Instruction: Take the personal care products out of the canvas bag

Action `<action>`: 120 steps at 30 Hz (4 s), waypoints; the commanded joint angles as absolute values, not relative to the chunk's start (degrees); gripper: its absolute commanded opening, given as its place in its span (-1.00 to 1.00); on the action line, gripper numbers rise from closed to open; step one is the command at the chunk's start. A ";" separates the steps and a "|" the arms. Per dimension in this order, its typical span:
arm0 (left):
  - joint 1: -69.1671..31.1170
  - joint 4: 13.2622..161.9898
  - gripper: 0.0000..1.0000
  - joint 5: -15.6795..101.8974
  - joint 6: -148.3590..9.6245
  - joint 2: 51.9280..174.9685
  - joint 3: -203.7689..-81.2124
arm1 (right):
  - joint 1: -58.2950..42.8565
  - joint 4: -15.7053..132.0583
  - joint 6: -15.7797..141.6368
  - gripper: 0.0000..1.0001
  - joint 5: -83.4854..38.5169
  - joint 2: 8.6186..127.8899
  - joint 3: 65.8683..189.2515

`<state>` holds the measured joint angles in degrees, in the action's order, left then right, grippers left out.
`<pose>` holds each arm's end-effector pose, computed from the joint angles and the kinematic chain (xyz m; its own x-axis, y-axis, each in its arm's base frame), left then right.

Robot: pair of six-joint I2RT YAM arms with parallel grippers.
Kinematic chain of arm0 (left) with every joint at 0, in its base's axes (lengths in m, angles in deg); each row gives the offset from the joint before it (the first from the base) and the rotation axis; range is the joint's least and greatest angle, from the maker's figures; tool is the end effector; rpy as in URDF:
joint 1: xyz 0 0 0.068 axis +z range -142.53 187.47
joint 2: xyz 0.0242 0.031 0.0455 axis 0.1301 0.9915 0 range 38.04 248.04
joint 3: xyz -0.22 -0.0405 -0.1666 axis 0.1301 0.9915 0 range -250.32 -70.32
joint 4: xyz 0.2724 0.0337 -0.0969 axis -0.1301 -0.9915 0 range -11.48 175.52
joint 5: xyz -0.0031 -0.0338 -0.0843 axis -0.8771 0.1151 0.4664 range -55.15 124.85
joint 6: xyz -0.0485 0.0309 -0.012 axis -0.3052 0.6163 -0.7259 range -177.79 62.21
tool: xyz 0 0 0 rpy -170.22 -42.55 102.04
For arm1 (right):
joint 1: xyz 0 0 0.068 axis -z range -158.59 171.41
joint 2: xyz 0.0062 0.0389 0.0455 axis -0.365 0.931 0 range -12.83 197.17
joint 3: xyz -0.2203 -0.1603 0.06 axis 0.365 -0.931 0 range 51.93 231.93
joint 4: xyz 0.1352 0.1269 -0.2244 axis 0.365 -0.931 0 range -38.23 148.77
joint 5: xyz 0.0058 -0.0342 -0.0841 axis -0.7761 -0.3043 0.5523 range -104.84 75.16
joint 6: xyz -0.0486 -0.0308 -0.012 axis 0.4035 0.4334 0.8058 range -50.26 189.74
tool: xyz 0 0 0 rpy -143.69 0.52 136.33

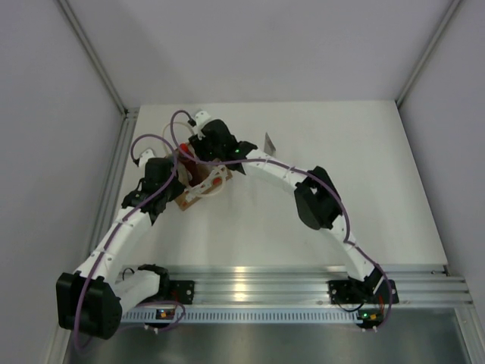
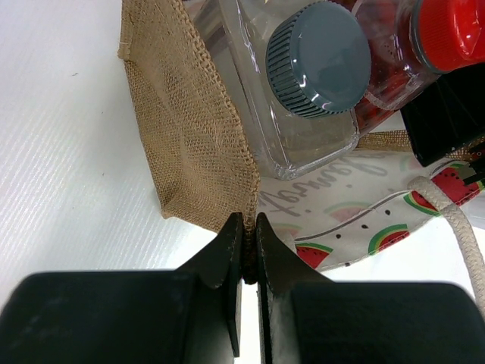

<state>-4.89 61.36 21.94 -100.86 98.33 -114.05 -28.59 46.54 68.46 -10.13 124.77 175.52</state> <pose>0.2516 -0.0454 0.2517 -0.4951 -0.5729 -0.6532 -0.4036 0.8174 -0.4111 0.3928 0.4626 0.2358 -0.3002 -0.3230 -0.8975 -0.7095 0.7046 -0.0163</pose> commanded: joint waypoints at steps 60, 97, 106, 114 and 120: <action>-5.01 61.18 -1.00 24.13 -101.82 97.19 -113.04 | -30.71 52.89 68.95 -1.00 -8.60 92.74 163.18; -5.01 61.18 -1.00 25.44 -102.70 95.96 -112.60 | 2.51 51.38 64.21 -1.00 -9.05 82.18 137.72; -5.01 61.18 -1.00 25.09 -102.35 96.31 -112.95 | 2.42 64.56 63.15 -1.00 -14.23 82.27 124.36; -5.01 61.26 -1.00 24.48 -102.26 96.66 -112.95 | 2.42 64.66 62.62 -0.43 -13.17 82.18 121.97; -5.01 61.18 -1.00 24.74 -102.44 96.93 -112.86 | 1.63 62.38 62.45 0.43 -11.77 80.70 123.03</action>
<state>-4.89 61.49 22.25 -101.99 96.70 -112.93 2.32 57.38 63.02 -12.41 84.62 120.98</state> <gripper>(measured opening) 0.101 0.693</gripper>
